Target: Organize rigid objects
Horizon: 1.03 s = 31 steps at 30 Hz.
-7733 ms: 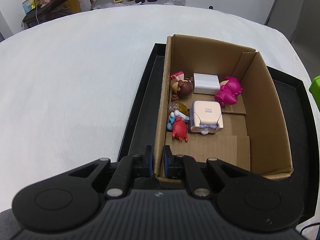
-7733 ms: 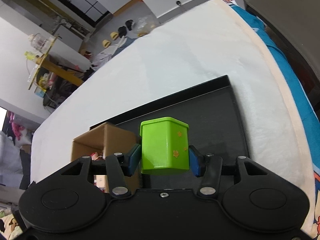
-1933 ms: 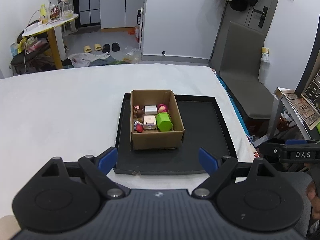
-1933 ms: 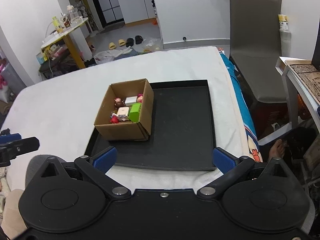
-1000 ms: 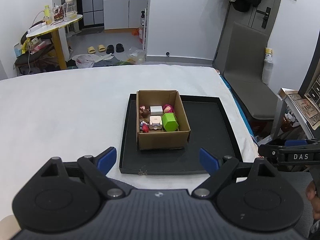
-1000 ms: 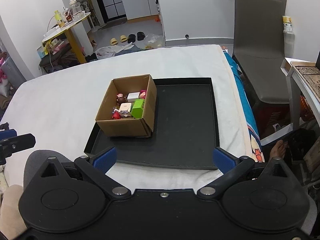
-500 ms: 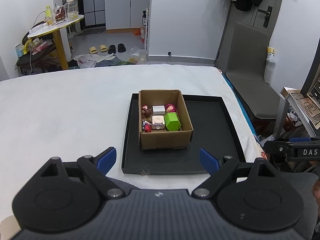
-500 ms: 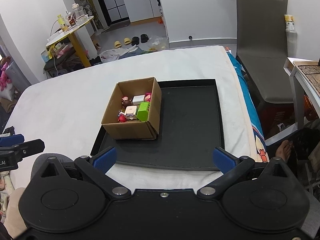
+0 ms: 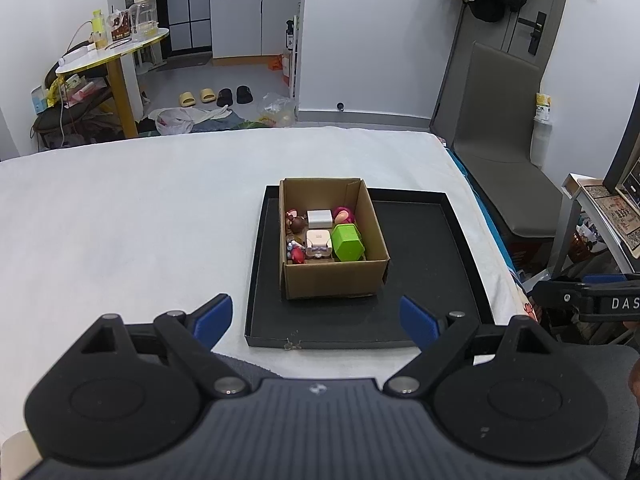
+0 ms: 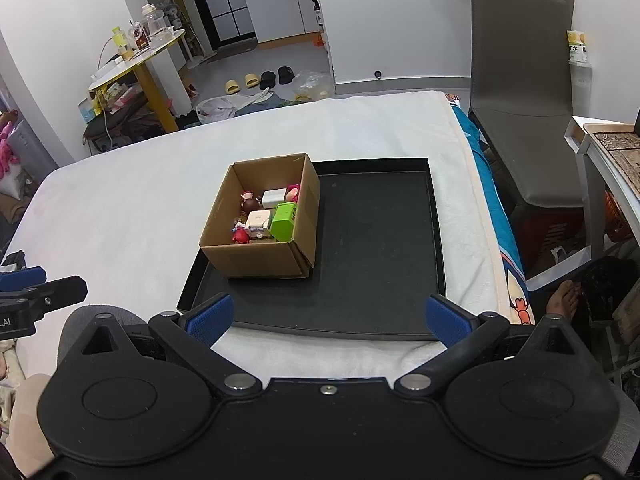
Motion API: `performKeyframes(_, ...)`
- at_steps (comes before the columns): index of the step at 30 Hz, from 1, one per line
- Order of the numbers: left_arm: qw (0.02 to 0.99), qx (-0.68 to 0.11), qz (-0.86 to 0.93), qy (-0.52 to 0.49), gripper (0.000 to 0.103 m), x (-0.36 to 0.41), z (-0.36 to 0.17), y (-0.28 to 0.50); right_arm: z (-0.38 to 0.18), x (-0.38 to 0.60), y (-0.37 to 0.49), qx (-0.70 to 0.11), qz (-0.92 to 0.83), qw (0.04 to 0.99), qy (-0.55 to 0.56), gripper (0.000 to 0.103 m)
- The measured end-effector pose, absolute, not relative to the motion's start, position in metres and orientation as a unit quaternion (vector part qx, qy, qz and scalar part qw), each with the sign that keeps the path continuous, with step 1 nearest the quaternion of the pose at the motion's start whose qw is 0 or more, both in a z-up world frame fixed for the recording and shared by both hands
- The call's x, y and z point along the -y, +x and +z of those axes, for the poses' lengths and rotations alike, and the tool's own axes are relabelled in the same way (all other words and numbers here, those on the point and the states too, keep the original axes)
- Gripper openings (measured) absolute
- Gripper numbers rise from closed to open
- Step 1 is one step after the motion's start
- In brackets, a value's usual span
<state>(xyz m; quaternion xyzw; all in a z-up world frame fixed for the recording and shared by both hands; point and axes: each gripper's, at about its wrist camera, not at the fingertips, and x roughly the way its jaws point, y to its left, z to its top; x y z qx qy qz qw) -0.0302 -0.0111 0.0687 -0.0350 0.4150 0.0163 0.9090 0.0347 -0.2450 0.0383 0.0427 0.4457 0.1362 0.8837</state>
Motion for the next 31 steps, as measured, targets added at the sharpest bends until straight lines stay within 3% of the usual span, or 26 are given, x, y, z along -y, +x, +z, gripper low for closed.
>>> performKeyframes(31,0.907,-0.419,0.014,-0.039,0.09,0.008,0.059,-0.025,0.03,0.244,0.037,-0.454,0.13,0.88,0.045,0.103)
